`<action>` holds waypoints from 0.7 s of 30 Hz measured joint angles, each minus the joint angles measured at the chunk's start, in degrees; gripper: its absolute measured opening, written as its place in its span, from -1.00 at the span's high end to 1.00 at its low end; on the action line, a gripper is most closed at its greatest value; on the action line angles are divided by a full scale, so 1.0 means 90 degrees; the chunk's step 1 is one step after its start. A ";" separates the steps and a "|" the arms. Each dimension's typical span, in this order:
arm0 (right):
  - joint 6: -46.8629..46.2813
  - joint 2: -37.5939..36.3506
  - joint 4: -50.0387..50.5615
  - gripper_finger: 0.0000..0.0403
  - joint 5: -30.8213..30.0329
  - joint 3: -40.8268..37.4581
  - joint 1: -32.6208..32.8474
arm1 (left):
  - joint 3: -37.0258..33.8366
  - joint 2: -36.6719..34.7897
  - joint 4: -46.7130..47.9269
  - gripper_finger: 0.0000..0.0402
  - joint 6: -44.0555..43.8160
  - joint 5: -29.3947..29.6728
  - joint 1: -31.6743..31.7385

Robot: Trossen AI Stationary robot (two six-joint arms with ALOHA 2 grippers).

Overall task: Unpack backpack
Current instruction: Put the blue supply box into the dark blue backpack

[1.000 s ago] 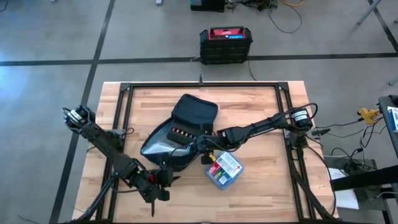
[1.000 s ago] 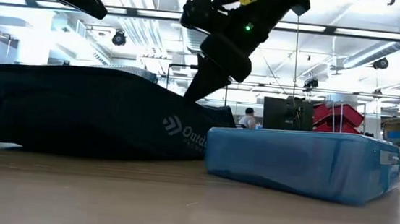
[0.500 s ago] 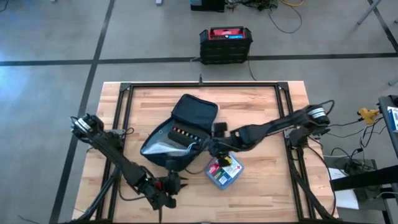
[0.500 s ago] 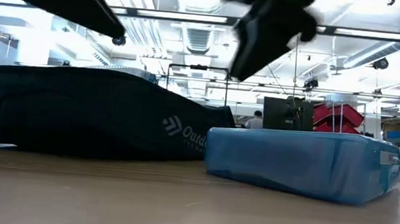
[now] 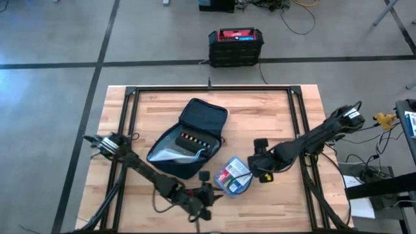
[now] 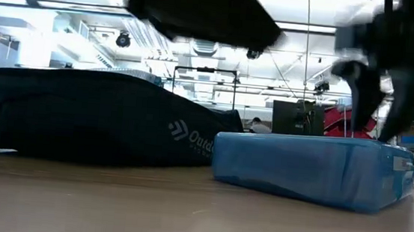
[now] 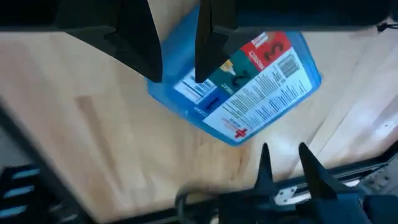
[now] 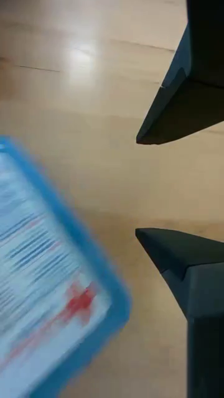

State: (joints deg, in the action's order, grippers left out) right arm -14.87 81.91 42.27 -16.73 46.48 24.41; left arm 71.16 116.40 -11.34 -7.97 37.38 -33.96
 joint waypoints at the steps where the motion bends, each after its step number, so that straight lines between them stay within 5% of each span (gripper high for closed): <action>1: -0.0021 0.0007 -0.0246 -0.08 0.0004 -0.0210 -0.0001 | 0.0129 0.0138 0.0198 0.60 0.0000 -0.0130 0.0058; 12: 0.1185 0.0080 -0.2235 0.00 -0.0366 -0.0692 0.0563 | 0.0451 0.0598 0.2313 0.60 -0.0497 0.0069 0.0355; 21: 0.2144 0.0075 -0.2844 0.09 -0.1921 -0.0633 0.1310 | 0.0093 0.0546 0.2741 0.60 -0.1378 0.0147 0.0360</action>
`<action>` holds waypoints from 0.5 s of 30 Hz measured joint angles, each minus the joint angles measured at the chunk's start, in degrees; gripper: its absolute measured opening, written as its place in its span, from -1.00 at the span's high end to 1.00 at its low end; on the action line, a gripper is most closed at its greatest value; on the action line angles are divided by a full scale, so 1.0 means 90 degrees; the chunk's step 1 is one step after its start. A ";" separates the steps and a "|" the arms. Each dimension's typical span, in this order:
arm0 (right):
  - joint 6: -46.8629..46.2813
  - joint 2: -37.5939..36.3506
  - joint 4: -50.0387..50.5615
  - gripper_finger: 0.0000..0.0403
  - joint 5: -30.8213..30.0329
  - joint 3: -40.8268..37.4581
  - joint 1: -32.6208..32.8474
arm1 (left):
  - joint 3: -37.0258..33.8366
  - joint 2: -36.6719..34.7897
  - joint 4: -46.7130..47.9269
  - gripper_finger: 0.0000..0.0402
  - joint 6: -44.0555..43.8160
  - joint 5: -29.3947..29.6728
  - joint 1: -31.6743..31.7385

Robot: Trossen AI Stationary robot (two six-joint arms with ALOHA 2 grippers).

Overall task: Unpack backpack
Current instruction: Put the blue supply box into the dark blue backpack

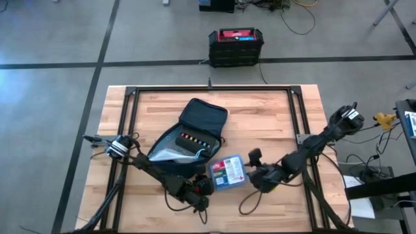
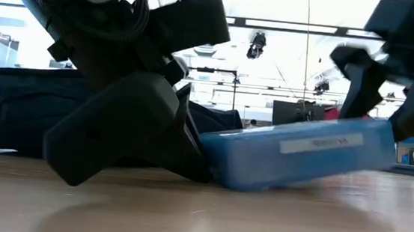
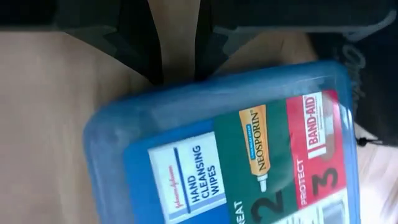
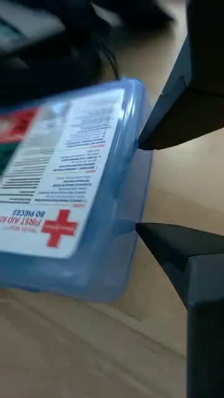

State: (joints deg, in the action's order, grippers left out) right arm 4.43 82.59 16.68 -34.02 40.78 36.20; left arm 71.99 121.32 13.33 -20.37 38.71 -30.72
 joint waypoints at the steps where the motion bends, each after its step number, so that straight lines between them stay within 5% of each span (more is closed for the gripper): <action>1: 0.0141 0.0000 -0.0019 0.10 -0.0209 0.0005 0.0088 | -0.0049 0.0000 -0.0026 0.60 -0.0028 0.0008 0.0000; 6: 0.1038 0.0104 -0.0433 0.15 -0.1132 0.0006 0.0386 | -0.0224 -0.0012 -0.0141 0.60 -0.0010 0.0058 -0.0002; 15: 0.2881 0.1274 -0.0929 0.19 -0.1730 0.0159 0.0519 | -0.0253 -0.0010 0.0004 0.60 0.0326 0.0074 -0.0002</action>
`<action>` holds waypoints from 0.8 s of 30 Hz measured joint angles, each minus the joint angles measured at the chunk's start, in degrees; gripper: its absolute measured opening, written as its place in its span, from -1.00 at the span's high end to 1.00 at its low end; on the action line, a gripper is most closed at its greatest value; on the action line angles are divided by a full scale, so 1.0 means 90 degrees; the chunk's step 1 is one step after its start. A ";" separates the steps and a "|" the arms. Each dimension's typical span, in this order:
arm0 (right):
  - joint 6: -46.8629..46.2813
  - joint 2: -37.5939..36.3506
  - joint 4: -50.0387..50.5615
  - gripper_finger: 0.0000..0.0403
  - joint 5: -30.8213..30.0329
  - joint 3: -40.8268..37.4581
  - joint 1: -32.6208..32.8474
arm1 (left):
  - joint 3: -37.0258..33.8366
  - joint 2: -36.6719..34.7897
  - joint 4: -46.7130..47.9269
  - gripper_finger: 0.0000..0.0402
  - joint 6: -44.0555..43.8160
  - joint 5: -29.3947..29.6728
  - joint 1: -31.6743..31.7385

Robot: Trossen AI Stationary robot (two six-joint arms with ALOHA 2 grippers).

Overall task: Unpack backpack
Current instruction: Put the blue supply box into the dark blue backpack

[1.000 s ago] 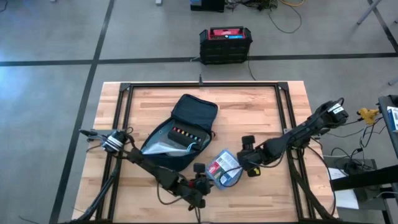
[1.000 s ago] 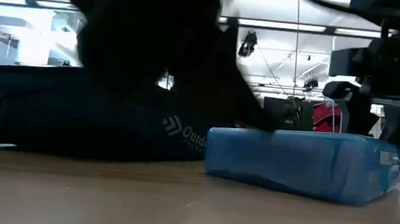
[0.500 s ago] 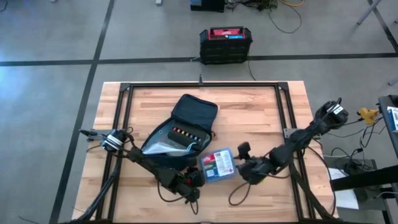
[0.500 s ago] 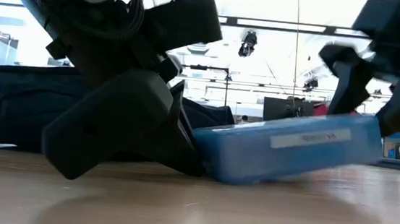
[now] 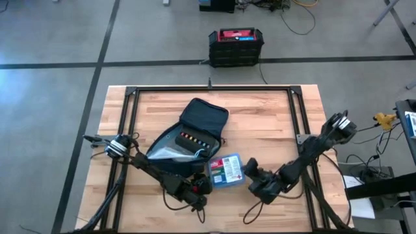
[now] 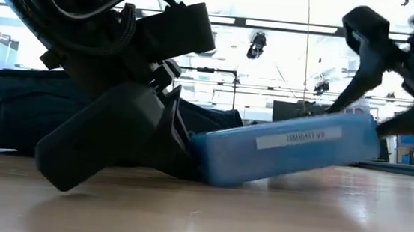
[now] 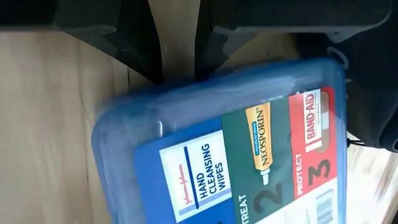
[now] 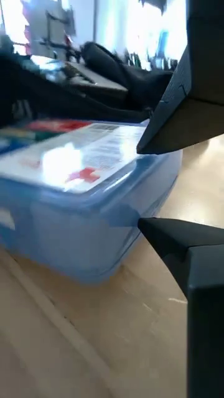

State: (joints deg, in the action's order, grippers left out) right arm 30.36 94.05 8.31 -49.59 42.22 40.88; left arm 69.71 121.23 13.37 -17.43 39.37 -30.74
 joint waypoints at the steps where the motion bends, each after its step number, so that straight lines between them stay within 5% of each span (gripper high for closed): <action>1: 0.0217 0.0157 -0.0009 0.18 -0.0150 0.0080 0.0056 | 0.0000 0.0000 0.0027 0.60 0.0000 -0.0002 -0.0003; 5: 0.0545 0.0679 -0.0100 0.13 -0.0255 0.0294 0.0207 | -0.0005 -0.0007 0.0194 0.60 0.0023 -0.0010 -0.0009; 12: -0.0653 0.0830 0.0837 0.03 -0.0473 0.0359 0.0234 | 0.0002 -0.0015 0.0310 0.60 0.0046 -0.0024 -0.0095; 18: 0.0343 0.0570 0.1957 -0.09 -0.0529 0.0308 0.0207 | 0.0002 -0.0085 0.0378 0.60 0.0083 -0.0067 -0.0151; 24: 0.0588 0.0400 0.1992 -0.20 0.0756 0.0305 -0.0079 | -0.0004 -0.0131 0.0418 0.60 0.0083 -0.0098 -0.0157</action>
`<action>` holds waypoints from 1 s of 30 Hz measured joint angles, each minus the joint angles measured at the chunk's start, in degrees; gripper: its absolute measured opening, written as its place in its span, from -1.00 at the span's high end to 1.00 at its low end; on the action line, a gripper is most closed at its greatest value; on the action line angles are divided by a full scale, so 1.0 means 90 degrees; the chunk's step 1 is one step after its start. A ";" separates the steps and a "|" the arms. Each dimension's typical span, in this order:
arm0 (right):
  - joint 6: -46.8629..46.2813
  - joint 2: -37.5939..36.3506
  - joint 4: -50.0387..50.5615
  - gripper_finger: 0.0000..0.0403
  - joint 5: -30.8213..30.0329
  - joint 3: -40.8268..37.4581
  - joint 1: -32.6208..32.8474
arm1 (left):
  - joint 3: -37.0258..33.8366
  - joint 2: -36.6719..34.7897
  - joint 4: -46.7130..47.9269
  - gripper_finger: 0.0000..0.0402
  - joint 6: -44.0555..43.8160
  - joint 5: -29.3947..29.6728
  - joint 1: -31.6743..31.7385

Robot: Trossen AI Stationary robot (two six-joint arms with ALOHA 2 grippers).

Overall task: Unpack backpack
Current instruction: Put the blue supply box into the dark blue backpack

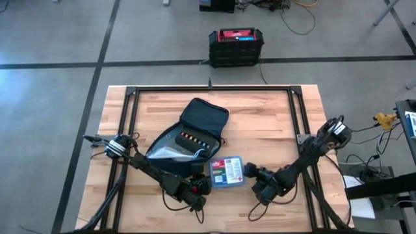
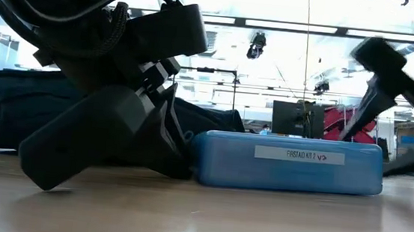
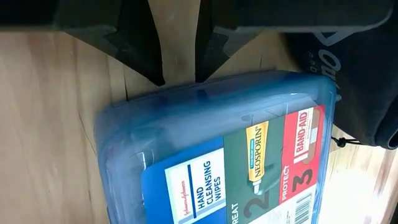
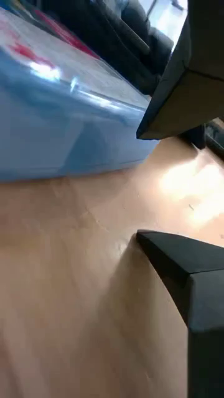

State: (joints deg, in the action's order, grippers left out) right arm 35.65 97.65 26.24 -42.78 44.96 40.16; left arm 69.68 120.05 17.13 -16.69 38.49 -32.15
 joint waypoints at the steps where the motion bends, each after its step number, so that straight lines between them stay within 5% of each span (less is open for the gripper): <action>1: 0.0004 -0.0008 -0.0009 -0.21 0.0064 0.0003 -0.0015 | -0.0001 0.0000 0.0002 0.60 0.0000 0.0001 -0.0001; 9: 0.1134 0.0036 -0.1316 -0.19 0.0139 -0.0038 -0.0730 | -0.0016 -0.0010 0.0167 0.60 -0.0177 -0.0021 -0.0023; 19: 0.0328 -0.0241 -0.1516 -0.09 -0.0742 0.0302 -0.0601 | -0.0021 -0.0039 0.0215 0.61 -0.0384 -0.0057 -0.0059; 30: -0.0319 -0.0469 -0.1738 -0.18 -0.0993 0.0907 -0.0528 | -0.0016 -0.0039 0.0202 0.61 -0.0440 -0.0050 -0.0052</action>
State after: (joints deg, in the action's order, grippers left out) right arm 32.78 93.43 10.59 -51.72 53.13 35.42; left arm 69.54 119.70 18.94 -20.64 38.04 -32.62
